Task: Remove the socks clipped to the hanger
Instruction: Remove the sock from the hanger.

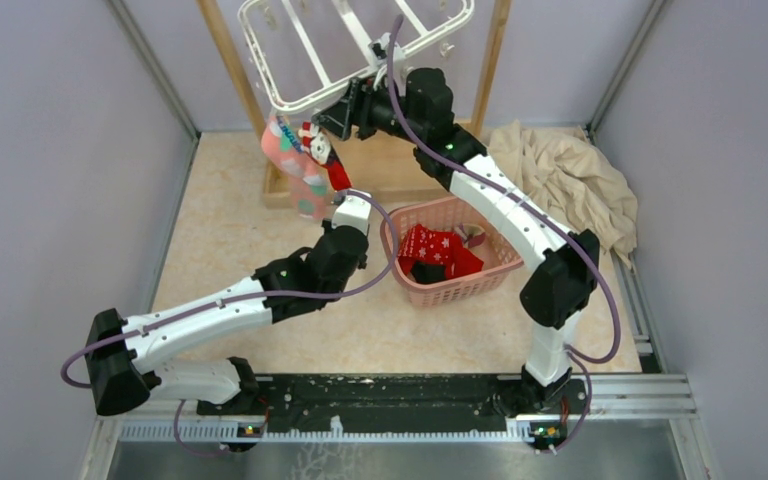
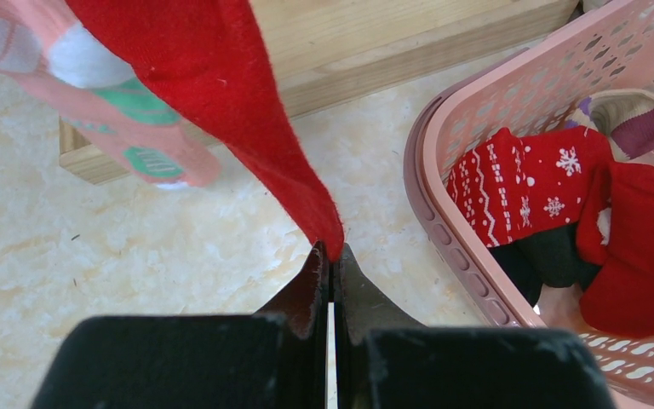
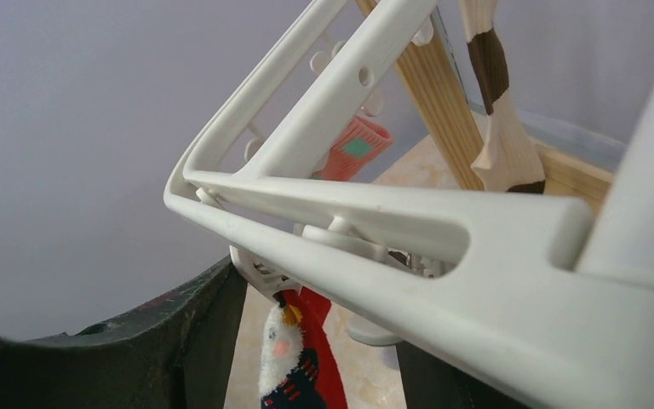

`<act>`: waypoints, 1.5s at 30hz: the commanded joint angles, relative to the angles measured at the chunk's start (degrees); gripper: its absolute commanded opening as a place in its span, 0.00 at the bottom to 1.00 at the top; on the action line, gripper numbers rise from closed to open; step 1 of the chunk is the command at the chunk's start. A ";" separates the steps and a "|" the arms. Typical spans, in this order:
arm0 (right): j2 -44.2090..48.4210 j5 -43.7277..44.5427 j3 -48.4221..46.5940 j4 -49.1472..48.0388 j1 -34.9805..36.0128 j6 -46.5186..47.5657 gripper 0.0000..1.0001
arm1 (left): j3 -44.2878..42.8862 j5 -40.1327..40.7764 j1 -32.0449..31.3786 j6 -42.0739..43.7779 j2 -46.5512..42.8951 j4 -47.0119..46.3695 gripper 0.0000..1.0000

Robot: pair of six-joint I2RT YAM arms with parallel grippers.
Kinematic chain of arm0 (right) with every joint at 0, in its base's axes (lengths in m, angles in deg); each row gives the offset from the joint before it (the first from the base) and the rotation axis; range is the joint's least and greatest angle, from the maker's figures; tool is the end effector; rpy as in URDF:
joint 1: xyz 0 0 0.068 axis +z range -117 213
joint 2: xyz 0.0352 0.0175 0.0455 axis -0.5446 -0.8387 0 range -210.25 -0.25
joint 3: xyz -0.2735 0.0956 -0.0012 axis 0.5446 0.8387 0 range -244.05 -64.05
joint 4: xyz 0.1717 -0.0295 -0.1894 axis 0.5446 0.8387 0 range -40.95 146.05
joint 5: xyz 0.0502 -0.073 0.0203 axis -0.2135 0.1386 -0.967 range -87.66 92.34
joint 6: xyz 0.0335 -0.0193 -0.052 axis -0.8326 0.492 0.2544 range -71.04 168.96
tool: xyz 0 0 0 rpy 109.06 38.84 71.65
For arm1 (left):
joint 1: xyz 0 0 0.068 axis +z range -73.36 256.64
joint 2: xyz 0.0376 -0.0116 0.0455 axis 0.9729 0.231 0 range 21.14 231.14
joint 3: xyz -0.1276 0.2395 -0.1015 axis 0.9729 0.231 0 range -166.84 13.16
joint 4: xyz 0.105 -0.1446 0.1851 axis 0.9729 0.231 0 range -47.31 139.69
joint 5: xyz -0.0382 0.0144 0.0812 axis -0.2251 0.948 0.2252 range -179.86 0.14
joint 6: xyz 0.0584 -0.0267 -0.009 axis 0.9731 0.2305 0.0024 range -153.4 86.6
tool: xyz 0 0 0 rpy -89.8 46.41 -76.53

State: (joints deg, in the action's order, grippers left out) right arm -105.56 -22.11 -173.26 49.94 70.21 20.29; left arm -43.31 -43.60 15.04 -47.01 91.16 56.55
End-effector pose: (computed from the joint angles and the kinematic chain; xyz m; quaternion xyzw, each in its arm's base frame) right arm 0.3459 0.2889 0.4675 -0.2033 0.6594 0.5078 0.5158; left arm 0.1599 -0.2188 0.3298 0.1332 0.8009 -0.0256 0.5833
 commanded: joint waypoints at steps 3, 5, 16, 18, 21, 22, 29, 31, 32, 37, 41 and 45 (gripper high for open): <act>-0.20 -2.72 -2.95 -6.82 -0.39 -1.22 0.57 | -1.28 -1.64 0.23 0.51 0.32 -1.52 0.00; -0.07 -3.23 -2.42 -7.88 -0.39 -1.71 0.57 | -1.28 -1.78 0.26 0.58 0.37 -1.65 0.00; 1.20 -5.60 0.53 -14.84 -0.40 -3.75 0.47 | -1.54 -2.79 0.20 0.77 1.15 -1.83 0.00; 1.45 -5.87 1.09 -15.84 -0.30 -4.14 0.47 | -1.53 -2.92 0.23 0.71 1.31 -1.84 0.00; 1.90 -5.88 1.90 -16.92 -0.32 -4.24 0.50 | -1.50 -2.93 0.25 0.69 1.26 -1.72 0.00; 1.97 -5.90 1.93 -17.01 -0.31 -4.19 0.52 | -1.53 -2.93 0.20 0.61 1.34 -1.68 0.00; 1.83 -6.75 2.25 -18.99 -0.32 -4.85 0.57 | -1.54 -2.93 0.23 0.43 1.38 -1.35 0.00; 1.87 -6.93 2.42 -19.63 -0.30 -5.10 0.54 | -1.54 -2.93 0.25 0.43 1.42 -1.30 0.00; 1.83 -6.93 2.42 -19.69 -0.30 -5.16 0.52 | -1.54 -2.94 0.24 0.42 1.40 -1.25 0.00; 1.75 -7.01 2.55 -20.43 -0.35 -5.43 0.40 | -1.54 -3.18 0.21 0.29 1.59 -1.09 0.00; 1.62 -7.11 2.59 -20.74 -0.35 -5.68 0.32 | -1.37 -3.28 0.25 -0.06 1.73 -0.82 0.00; 1.54 -7.19 2.72 -20.91 -0.30 -5.82 0.23 | -1.11 -3.21 0.21 -0.37 1.54 -0.75 0.00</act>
State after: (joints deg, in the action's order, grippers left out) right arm -105.76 -29.76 -169.80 34.64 70.16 14.80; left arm -43.31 -46.02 15.28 -46.81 92.45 55.29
